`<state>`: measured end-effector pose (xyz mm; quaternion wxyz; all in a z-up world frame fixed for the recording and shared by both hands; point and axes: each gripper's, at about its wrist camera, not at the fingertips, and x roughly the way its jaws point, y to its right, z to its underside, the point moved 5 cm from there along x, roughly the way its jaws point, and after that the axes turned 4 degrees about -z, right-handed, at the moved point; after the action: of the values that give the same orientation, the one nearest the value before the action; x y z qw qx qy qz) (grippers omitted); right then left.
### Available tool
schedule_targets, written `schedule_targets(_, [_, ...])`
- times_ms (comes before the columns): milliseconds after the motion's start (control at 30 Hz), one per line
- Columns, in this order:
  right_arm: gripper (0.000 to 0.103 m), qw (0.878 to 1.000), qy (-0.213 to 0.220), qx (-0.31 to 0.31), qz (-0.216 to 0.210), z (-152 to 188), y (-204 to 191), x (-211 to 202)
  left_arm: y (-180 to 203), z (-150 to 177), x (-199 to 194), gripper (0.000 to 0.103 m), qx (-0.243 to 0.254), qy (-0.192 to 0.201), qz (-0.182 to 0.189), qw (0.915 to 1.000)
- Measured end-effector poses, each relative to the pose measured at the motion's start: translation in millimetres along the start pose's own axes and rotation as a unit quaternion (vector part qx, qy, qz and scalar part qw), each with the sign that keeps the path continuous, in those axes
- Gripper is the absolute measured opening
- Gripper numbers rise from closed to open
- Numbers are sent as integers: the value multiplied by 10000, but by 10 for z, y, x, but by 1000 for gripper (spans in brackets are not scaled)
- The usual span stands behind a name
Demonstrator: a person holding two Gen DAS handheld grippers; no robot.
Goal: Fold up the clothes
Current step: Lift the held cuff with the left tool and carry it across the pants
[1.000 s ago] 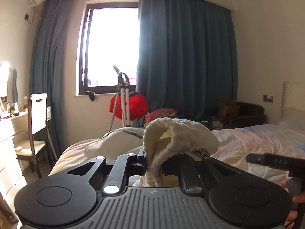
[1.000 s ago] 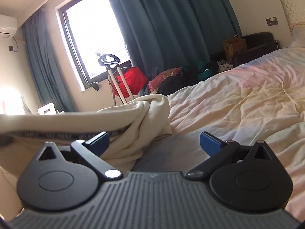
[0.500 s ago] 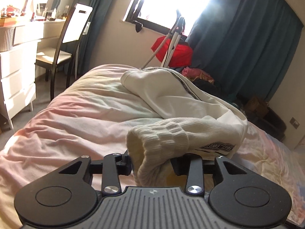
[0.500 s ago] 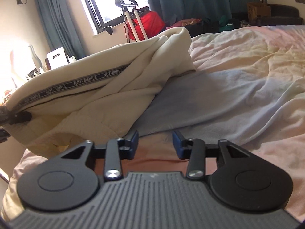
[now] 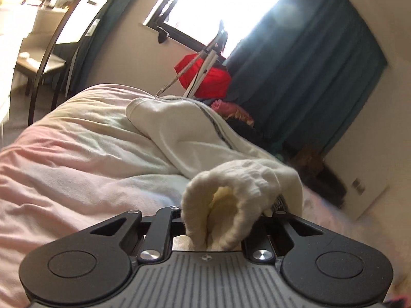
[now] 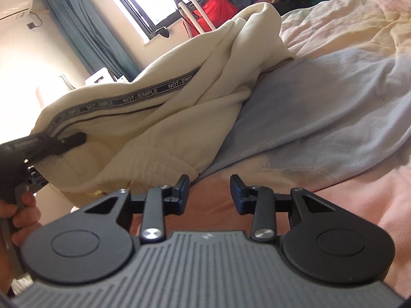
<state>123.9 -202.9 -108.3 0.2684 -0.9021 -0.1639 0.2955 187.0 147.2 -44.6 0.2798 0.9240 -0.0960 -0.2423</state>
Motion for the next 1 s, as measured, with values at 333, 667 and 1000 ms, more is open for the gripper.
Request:
schedule_targets(333, [39,9990,-288,-273,-225,119,-172,281,-1151,-351,-51,15,-1466,680,-1340,9777])
schedule_targets(667, [40,9984,-317,-323,-327,142,-239,282,-1491,-370,-23,20,-1740,393,-1832,9668])
schedule_targets(1000, [40,9996,53,-186,-196,-36,-243,67,-1558,-335,-539,83,-2529,105,-2132,9437])
